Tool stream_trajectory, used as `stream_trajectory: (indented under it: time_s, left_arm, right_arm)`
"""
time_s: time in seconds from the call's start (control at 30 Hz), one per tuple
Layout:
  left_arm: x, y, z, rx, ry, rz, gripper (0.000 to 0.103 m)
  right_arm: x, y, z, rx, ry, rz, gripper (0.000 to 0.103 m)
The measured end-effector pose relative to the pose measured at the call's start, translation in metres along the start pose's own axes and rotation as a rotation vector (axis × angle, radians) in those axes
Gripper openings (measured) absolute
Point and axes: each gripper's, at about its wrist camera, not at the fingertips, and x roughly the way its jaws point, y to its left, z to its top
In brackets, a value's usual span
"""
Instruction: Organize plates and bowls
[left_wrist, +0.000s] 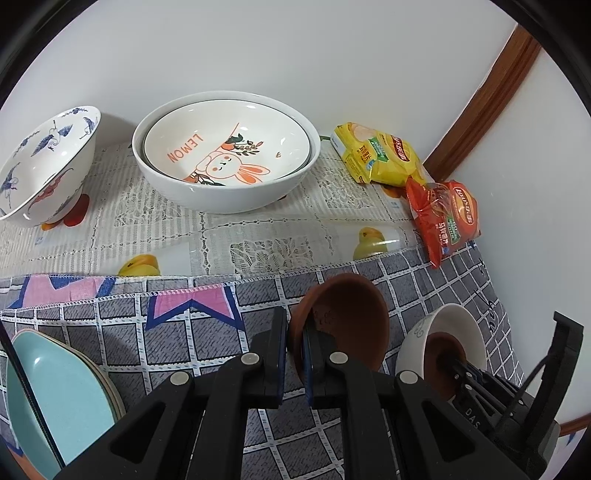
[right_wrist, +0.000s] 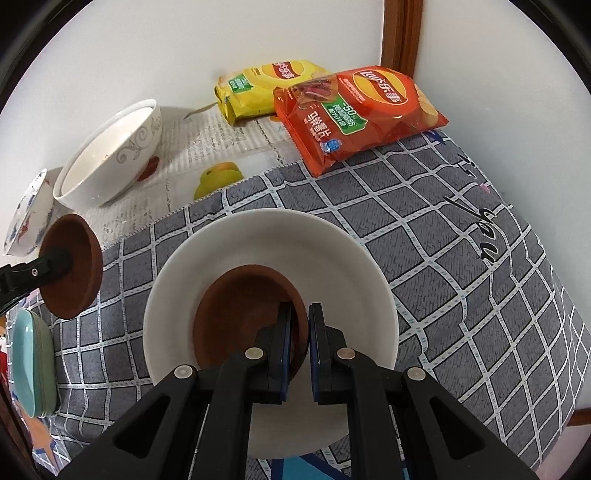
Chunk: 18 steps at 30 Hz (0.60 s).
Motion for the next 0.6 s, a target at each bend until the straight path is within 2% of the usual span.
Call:
stream_trajectory:
  time_s: [0.6]
  left_arm:
    - [-0.002, 0.005, 0.002, -0.011, -0.001, -0.006, 0.008]
  right_arm:
    - [0.008, 0.013, 0.005, -0.073, -0.012, -0.127, 0.017]
